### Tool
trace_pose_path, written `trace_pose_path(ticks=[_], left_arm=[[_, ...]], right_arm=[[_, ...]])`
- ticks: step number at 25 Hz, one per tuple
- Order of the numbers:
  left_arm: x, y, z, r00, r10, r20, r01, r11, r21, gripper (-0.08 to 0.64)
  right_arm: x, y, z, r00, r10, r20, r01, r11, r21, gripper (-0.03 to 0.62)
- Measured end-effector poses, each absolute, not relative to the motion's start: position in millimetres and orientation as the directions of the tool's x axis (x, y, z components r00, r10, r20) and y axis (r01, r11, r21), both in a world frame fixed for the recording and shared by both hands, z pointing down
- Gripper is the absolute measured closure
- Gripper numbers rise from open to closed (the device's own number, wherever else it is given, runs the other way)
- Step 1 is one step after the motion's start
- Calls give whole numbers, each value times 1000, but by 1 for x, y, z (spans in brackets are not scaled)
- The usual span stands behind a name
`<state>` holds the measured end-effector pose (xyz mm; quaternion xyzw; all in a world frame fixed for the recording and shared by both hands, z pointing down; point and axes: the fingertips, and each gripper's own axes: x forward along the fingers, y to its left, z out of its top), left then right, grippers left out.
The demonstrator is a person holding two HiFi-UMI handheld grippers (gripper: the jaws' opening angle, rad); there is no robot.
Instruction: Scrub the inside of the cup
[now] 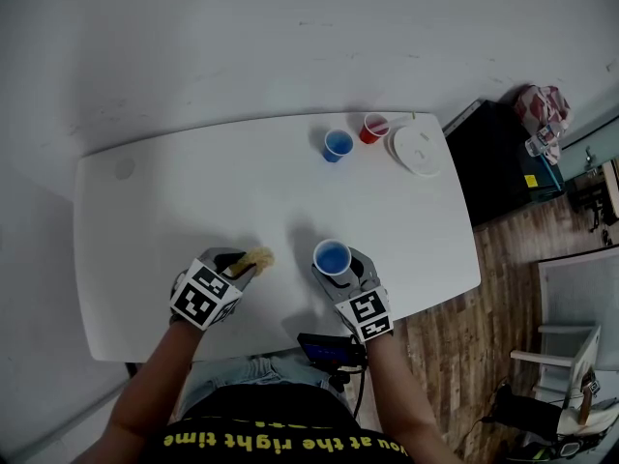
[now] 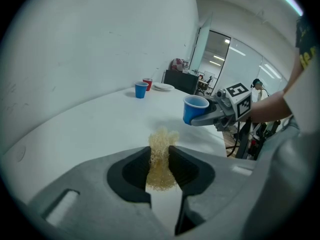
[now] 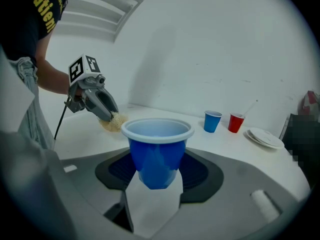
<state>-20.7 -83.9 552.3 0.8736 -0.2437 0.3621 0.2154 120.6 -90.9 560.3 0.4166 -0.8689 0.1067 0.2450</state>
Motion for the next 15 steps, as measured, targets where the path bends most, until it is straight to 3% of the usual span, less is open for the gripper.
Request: trace_pose_path(ticks=[15], left_arm=[[-31,-85,580,587,-286,758,-606,-776,176,448]], right_arm=[[118,-88,577,-600,-653,463,-758,649,-65,327]])
